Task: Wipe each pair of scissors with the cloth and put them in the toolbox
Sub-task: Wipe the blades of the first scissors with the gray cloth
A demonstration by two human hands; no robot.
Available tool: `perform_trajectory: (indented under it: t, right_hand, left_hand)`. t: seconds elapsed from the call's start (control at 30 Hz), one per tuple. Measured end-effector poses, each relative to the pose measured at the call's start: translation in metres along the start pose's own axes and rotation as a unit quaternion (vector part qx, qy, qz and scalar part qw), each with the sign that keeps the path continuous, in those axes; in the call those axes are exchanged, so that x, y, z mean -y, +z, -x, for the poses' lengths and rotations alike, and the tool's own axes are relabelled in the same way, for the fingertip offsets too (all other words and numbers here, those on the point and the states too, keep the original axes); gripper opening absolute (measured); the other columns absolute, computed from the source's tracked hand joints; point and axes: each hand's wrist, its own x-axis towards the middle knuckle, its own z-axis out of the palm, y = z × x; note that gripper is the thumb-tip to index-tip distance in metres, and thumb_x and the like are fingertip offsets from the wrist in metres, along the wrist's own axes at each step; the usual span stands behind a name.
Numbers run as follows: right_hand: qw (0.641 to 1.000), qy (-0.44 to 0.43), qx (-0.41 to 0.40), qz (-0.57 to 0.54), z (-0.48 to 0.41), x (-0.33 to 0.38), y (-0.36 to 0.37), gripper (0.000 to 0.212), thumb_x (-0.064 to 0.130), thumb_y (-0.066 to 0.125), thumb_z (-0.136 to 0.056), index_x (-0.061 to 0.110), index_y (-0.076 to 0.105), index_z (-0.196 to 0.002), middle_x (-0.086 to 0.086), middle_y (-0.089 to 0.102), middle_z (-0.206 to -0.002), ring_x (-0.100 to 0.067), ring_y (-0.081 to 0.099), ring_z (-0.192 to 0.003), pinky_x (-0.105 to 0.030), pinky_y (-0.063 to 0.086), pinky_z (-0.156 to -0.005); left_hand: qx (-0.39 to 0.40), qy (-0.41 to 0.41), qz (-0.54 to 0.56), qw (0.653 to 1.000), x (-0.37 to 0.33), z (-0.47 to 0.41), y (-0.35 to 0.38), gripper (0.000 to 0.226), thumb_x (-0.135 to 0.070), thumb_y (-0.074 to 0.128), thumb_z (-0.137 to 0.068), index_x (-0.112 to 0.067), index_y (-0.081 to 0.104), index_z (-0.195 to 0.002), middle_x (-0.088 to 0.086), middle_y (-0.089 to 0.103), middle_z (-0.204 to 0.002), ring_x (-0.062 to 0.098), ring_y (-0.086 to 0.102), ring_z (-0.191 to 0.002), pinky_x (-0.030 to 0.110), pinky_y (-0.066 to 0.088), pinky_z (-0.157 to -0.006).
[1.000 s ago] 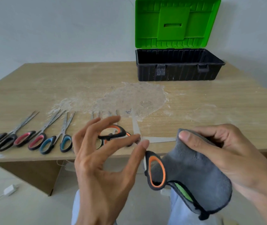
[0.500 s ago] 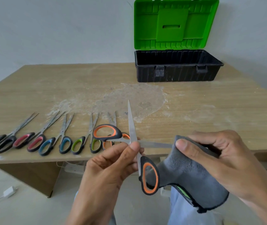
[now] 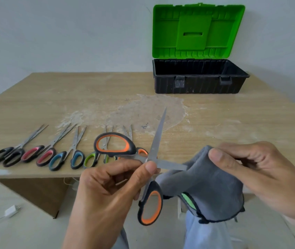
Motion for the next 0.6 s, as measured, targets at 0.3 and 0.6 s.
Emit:
perform_trajectory:
  t: [0.3,0.6]
  right_hand:
    - [0.994,-0.048,0.048,0.083,-0.01,0.017,0.019,0.025,0.048,0.06,-0.098,0.04,0.084,-0.099,0.018,0.08,-0.093,-0.008,0.074,-0.098,-0.015,0.053,-0.086]
    - [0.986,-0.049,0.008,0.157,-0.01,0.01,0.009,0.025,0.063,0.067,-0.083,0.049,0.082,-0.097,0.019,0.079,-0.091,-0.007,0.076,-0.09,-0.028,0.058,-0.08]
  left_hand:
    - [-0.002,0.051,-0.007,0.999,0.002,-0.001,0.01,0.009,-0.028,0.087,-0.062,-0.023,0.079,-0.064,0.0,0.065,-0.051,0.0,0.053,-0.045,0.015,0.044,-0.047]
    - [-0.006,0.041,-0.004,0.999,0.009,0.0,0.002,0.008,-0.027,0.085,-0.065,-0.02,0.08,-0.064,0.006,0.065,-0.052,0.003,0.05,-0.044,0.017,0.041,-0.045]
